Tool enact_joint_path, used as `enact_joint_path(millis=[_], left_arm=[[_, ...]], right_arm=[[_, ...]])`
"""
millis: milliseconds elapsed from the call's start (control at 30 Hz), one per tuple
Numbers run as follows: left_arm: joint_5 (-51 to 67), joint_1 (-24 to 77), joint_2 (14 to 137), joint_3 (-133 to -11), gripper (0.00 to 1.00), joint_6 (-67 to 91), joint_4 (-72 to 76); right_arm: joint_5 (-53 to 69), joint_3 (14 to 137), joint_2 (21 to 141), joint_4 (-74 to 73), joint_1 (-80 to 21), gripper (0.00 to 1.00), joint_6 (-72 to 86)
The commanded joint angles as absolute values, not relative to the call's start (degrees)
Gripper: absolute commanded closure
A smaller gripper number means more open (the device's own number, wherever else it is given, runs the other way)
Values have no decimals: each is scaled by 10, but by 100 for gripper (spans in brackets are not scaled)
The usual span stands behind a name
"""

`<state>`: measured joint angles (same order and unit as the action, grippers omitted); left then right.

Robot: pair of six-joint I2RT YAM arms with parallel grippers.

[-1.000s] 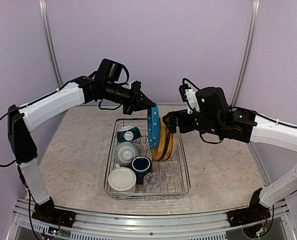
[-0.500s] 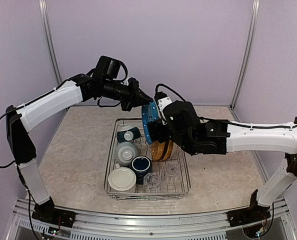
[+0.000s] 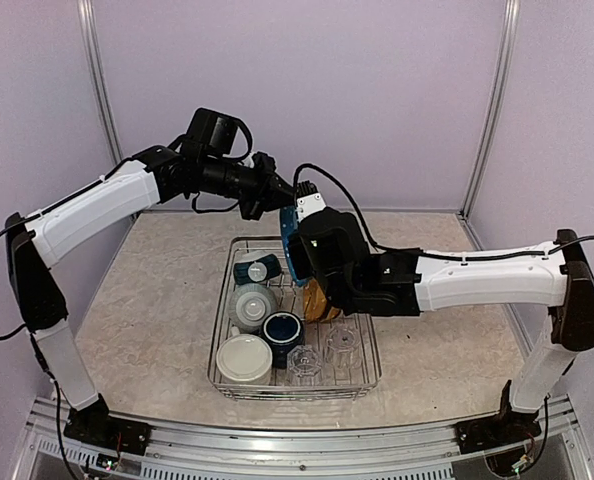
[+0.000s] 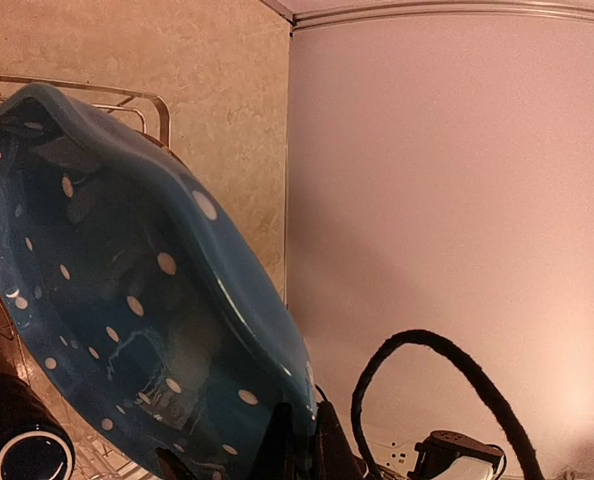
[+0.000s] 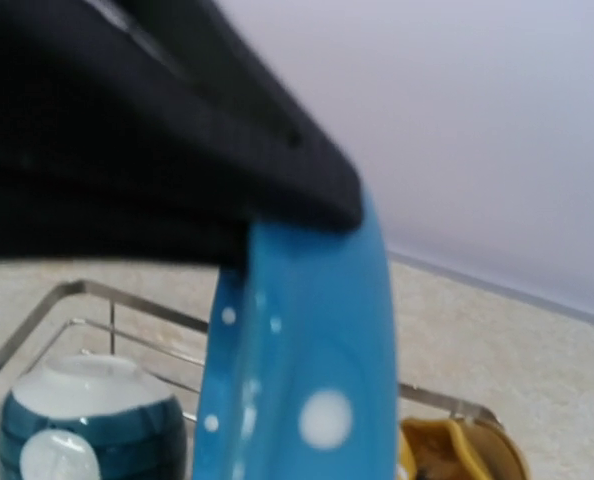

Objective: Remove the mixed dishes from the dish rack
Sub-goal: Pass from the left arm to the right

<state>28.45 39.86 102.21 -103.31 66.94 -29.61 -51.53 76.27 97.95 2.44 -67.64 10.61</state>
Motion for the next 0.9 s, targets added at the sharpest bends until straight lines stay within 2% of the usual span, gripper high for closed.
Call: enact_joint_path(millis=[0, 100, 233, 333, 567, 600, 733, 800, 867], left_arm=[[293, 403, 974, -1035, 100, 674, -231], [288, 405, 964, -1018, 100, 674, -220], [288, 408, 952, -1006, 100, 673, -218], [282, 412, 944, -999, 100, 661, -218], [268, 418, 931, -1005, 100, 633, -243], [266, 419, 930, -1007, 95, 624, -250], [257, 418, 920, -988, 35, 605, -257], [257, 418, 909, -981, 19, 592, -257], [254, 417, 899, -983, 8, 569, -265]], right_arm=[[-540, 772, 993, 84, -686, 57, 105], [-536, 763, 994, 115, -686, 65, 106], [-541, 775, 1001, 113, -685, 82, 110], [-540, 781, 1006, 121, -685, 99, 104], [-554, 790, 1006, 142, -684, 100, 84], [-554, 788, 1003, 152, -684, 100, 77], [-547, 769, 982, 205, -684, 100, 51], [-530, 751, 966, 237, -682, 100, 44], [-513, 739, 951, 252, -678, 100, 55]])
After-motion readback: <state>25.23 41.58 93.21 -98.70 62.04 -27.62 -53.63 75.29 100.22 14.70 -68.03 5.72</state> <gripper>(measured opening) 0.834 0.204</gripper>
